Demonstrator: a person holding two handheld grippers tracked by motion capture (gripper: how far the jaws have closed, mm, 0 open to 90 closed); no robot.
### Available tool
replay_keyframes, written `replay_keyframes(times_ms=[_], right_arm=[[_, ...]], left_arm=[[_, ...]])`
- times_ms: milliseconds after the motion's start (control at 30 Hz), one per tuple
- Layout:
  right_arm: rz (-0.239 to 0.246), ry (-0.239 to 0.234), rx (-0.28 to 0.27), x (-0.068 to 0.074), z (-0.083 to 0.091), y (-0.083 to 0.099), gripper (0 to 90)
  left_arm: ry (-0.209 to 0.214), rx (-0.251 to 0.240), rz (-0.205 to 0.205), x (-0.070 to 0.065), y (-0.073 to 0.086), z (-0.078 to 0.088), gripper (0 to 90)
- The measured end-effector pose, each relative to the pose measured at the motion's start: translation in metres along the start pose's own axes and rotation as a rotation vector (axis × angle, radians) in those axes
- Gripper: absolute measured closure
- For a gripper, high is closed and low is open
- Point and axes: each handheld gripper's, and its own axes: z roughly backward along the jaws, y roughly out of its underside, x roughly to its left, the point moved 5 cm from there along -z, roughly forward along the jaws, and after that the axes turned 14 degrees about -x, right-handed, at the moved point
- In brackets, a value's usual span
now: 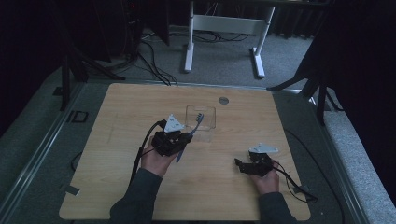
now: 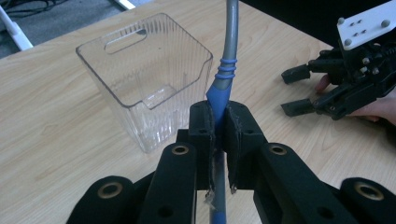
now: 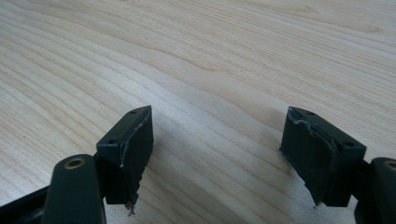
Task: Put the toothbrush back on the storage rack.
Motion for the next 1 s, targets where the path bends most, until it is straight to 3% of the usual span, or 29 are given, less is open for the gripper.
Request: replay_keyframes(times_ms=[1000], right_arm=[[-0.001,0.000,0.000,0.0001,0.0000,0.0000,25.0]], left_arm=[[0.027,-0.148,0.058,0.0053,-0.0099,-0.0013,81.7]])
